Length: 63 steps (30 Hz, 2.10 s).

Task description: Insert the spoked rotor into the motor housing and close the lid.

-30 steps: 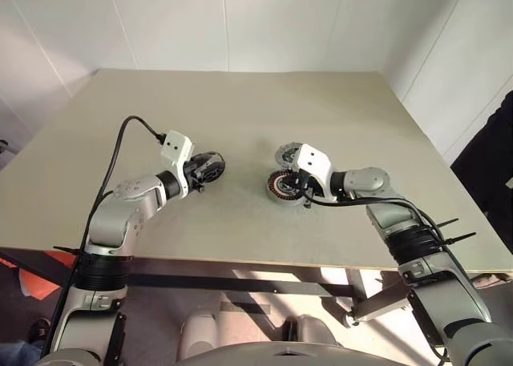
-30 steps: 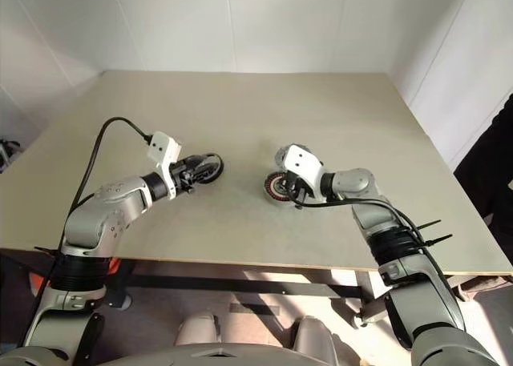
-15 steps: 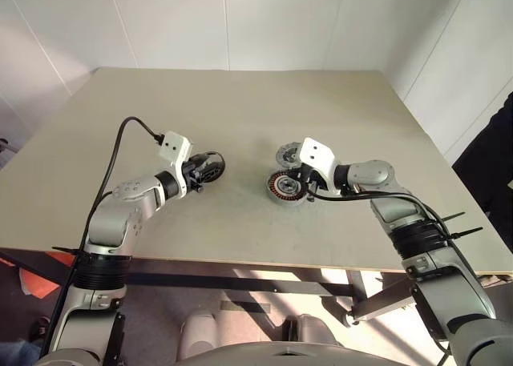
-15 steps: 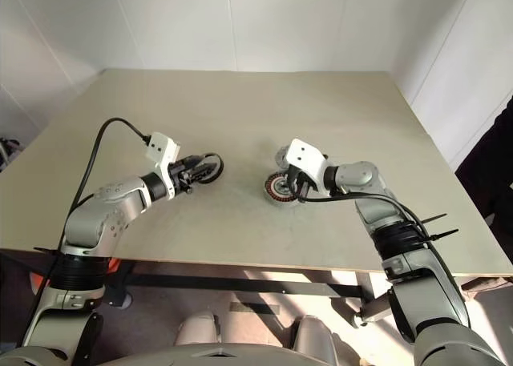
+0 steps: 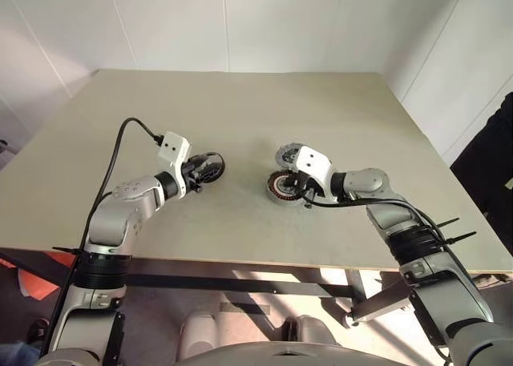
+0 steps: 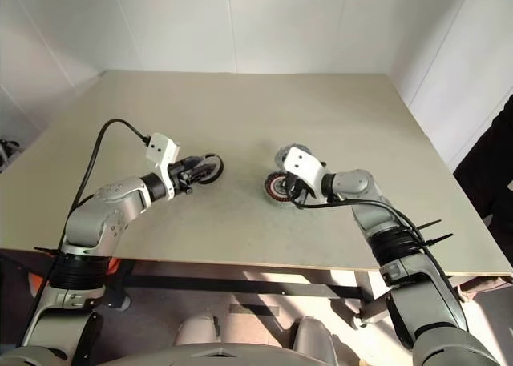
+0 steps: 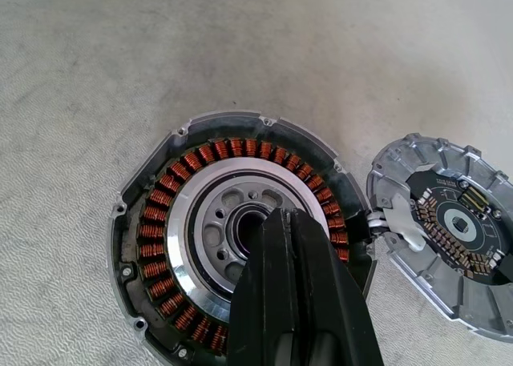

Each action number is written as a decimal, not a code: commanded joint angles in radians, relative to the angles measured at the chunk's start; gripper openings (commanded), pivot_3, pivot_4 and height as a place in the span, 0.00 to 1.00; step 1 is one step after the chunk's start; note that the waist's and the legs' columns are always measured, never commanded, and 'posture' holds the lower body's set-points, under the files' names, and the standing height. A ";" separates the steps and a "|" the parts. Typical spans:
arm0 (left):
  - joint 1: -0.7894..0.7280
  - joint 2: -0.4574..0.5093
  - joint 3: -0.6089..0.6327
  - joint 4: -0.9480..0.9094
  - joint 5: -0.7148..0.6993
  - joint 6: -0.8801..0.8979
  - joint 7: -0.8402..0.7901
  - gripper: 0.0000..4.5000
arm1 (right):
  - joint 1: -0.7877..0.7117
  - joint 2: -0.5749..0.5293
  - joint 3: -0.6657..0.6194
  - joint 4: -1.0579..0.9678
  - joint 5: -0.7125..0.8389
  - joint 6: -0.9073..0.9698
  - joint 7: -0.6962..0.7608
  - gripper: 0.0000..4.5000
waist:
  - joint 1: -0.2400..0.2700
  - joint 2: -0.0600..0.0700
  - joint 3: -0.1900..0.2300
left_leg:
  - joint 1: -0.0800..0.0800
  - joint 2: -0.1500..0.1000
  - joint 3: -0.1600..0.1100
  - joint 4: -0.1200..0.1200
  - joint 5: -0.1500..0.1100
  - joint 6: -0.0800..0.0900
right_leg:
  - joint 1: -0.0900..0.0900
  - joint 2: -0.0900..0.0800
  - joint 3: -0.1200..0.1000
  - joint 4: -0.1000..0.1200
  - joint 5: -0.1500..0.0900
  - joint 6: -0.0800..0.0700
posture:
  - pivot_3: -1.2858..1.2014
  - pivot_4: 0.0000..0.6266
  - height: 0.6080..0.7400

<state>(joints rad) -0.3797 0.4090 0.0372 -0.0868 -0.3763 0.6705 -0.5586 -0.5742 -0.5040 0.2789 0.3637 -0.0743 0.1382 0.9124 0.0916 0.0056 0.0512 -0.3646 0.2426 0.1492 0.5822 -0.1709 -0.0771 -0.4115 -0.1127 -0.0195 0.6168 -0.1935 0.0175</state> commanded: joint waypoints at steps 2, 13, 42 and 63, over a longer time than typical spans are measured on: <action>-0.020 0.008 0.019 -0.016 0.000 -0.025 0.001 0.53 | -0.041 -0.016 -0.020 0.024 -0.015 -0.002 -0.015 0.01 | -0.001 0.000 0.000 | 0.000 0.000 0.000 0.000 0.000 0.000 | 0.000 0.000 0.000 0.000 0.000 0.000 | 0.52 0.00 1.00; -0.011 0.002 0.016 -0.017 0.000 -0.026 0.003 0.53 | -0.013 -0.059 -0.045 -0.207 0.042 0.063 0.050 0.01 | 0.001 0.000 0.000 | -0.004 0.000 0.000 -0.001 0.000 0.001 | -0.004 0.001 0.000 -0.002 0.000 -0.001 | 0.52 0.00 1.00; -0.007 0.004 0.052 0.000 -0.002 -0.031 0.022 0.53 | -0.037 -0.036 -0.047 -0.189 0.042 0.083 0.015 0.01 | 0.002 0.000 0.000 | -0.005 0.001 0.000 -0.003 0.000 0.001 | -0.004 0.001 0.000 -0.005 0.000 -0.001 | 0.52 0.00 1.00; -0.010 0.010 0.055 0.013 0.004 -0.037 0.021 0.53 | -0.026 -0.025 -0.033 -0.147 0.020 0.069 0.008 0.01 | 0.001 0.000 0.000 | -0.004 0.001 0.000 -0.003 0.000 0.000 | -0.003 0.001 0.000 -0.004 0.000 -0.001 | 0.52 0.00 1.00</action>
<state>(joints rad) -0.3768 0.4107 0.0757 -0.0607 -0.3724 0.6575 -0.5377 -0.5608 -0.5155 0.2791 0.2705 -0.0665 0.2093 0.9176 0.0927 0.0059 0.0514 -0.3684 0.2433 0.1490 0.5795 -0.1706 -0.0771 -0.4146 -0.1113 -0.0197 0.6129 -0.1931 0.0168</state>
